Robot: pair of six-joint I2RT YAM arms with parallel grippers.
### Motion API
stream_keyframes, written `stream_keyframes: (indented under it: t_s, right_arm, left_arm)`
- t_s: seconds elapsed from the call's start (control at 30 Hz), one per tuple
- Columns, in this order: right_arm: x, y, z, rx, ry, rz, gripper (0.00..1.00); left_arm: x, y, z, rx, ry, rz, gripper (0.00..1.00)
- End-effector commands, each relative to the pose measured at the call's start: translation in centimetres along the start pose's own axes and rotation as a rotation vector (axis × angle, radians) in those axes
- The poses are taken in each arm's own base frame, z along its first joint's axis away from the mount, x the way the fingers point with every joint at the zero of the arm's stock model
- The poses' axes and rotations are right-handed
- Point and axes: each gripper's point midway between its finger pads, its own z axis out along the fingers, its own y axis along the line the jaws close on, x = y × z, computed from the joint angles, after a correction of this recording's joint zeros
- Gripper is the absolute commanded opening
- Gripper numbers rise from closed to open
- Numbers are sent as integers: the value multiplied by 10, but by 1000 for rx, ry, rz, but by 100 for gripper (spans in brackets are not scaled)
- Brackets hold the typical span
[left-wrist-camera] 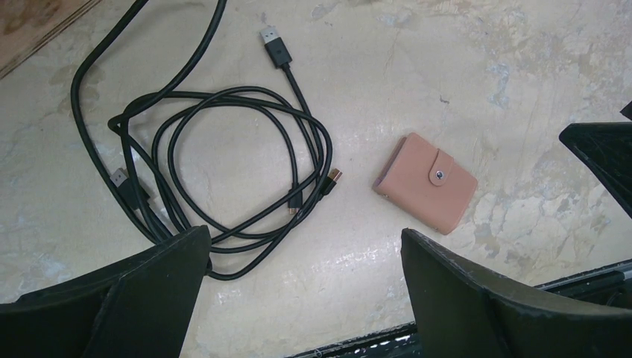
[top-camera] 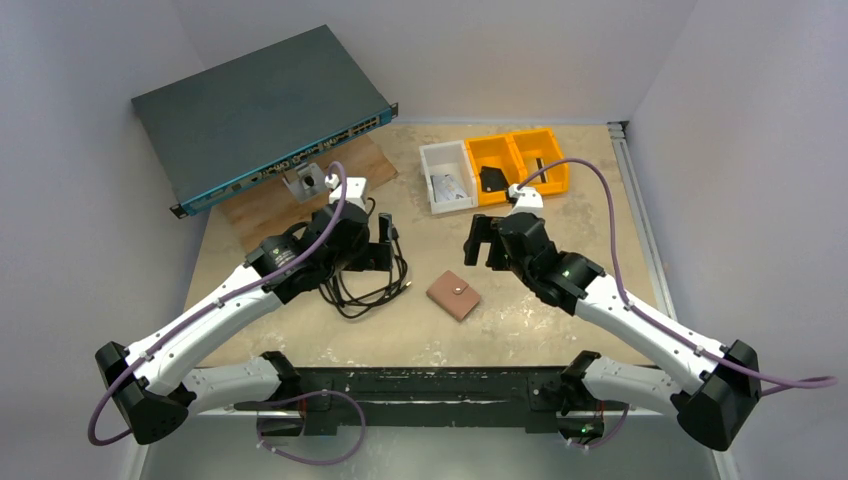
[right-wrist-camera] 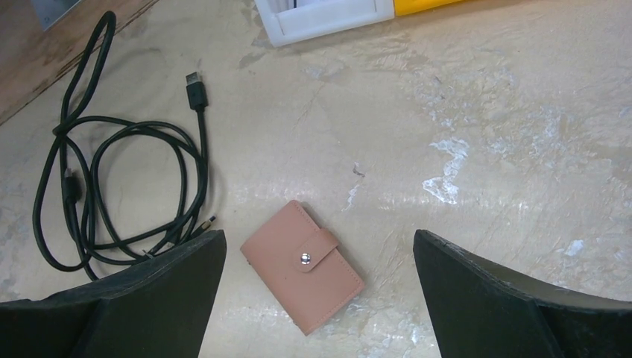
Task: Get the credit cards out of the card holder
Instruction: Open the card holder at the center of the board.
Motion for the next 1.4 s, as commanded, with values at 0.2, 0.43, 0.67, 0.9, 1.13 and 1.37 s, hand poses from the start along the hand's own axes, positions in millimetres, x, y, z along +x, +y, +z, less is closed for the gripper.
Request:
stream_keyframes:
  t_s: [0.2, 0.43, 0.67, 0.9, 1.13, 1.37]
  right_arm:
    - [3, 13, 14, 0, 10, -52, 99]
    - [28, 42, 25, -32, 76, -112, 96]
    - [66, 74, 50, -15, 174, -206, 69]
    - [86, 54, 61, 91, 227, -234, 56]
    - [106, 33, 61, 152, 274, -257, 47]
    - [118, 26, 62, 158, 305, -279, 40]
  left_arm:
    - [3, 13, -2, -44, -19, -3, 100]
    - [12, 30, -4, -115, -7, -28, 100]
    - [34, 46, -2, -166, 44, -96, 100]
    - [52, 48, -1, -154, 82, -135, 100]
    - [58, 44, 6, -140, 107, -136, 100]
    - [61, 34, 14, -109, 133, -141, 100]
